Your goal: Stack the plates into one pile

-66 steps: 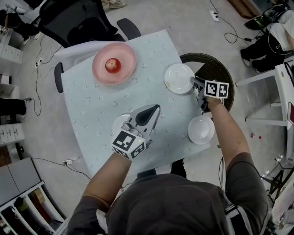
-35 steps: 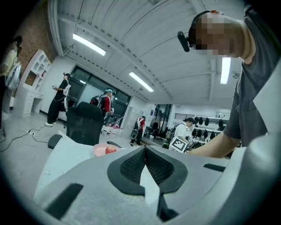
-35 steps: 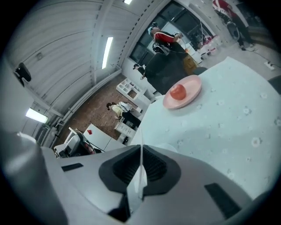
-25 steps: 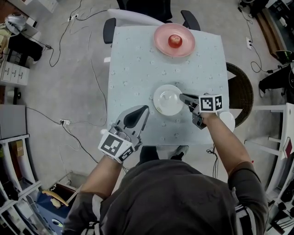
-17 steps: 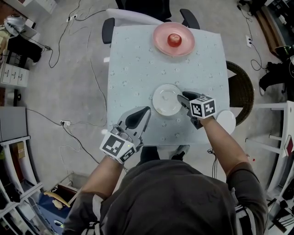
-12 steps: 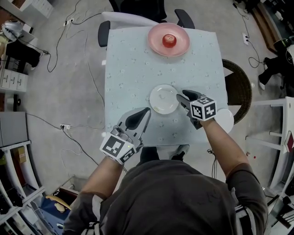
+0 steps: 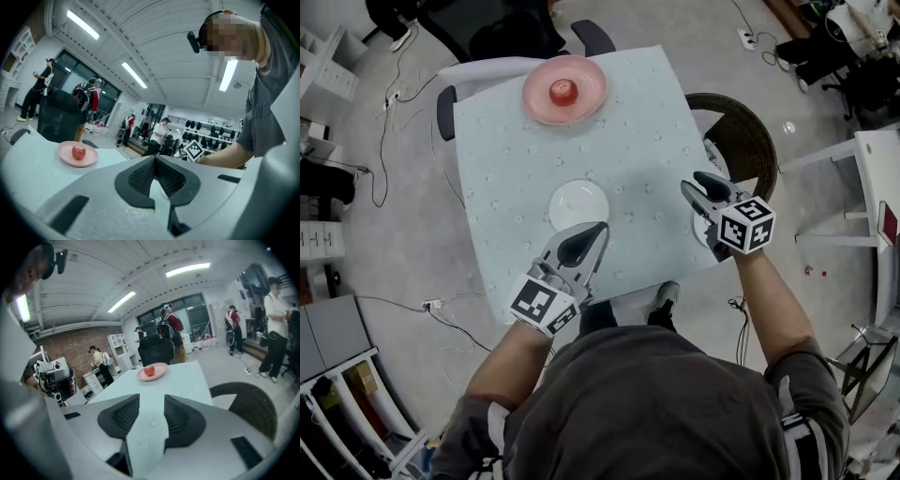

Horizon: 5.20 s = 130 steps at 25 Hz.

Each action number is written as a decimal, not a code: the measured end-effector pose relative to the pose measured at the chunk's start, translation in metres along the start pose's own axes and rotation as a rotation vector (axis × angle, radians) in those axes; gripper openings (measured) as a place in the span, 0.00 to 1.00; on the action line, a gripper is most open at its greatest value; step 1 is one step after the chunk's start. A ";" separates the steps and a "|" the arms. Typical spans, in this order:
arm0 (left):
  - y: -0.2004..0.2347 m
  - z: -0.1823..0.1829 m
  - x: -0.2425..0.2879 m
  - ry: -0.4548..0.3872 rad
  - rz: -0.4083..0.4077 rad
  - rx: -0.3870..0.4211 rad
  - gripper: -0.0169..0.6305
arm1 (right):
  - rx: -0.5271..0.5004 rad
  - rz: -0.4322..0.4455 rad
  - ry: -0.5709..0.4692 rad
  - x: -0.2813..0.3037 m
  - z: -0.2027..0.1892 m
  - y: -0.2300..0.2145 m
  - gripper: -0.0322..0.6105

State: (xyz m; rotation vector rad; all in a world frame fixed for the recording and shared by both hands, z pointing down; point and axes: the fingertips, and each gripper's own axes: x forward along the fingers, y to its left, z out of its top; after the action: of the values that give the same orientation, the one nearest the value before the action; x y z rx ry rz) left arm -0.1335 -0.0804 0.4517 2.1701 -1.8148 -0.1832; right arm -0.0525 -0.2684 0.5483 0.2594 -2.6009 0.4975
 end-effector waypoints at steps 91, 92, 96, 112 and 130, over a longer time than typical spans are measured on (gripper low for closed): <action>0.107 -0.034 -0.089 0.014 0.274 -0.078 0.03 | -0.085 0.178 0.322 0.174 -0.069 0.097 0.32; 0.105 -0.031 -0.085 0.007 0.264 -0.071 0.03 | -0.079 0.174 0.309 0.169 -0.065 0.094 0.32; 0.093 -0.025 -0.062 0.010 0.225 -0.064 0.03 | -0.065 0.153 0.253 0.147 -0.052 0.077 0.32; -0.024 0.039 0.075 0.004 -0.054 0.067 0.03 | 0.008 -0.054 -0.025 -0.057 0.019 -0.030 0.27; -0.177 0.122 0.187 -0.021 -0.288 0.135 0.03 | -0.203 -0.307 -0.307 -0.313 0.098 -0.076 0.06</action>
State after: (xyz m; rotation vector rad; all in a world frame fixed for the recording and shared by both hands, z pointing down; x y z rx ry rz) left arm 0.0326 -0.2543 0.2993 2.5281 -1.5571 -0.1504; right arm 0.1991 -0.3470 0.3387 0.6997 -2.8051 0.0887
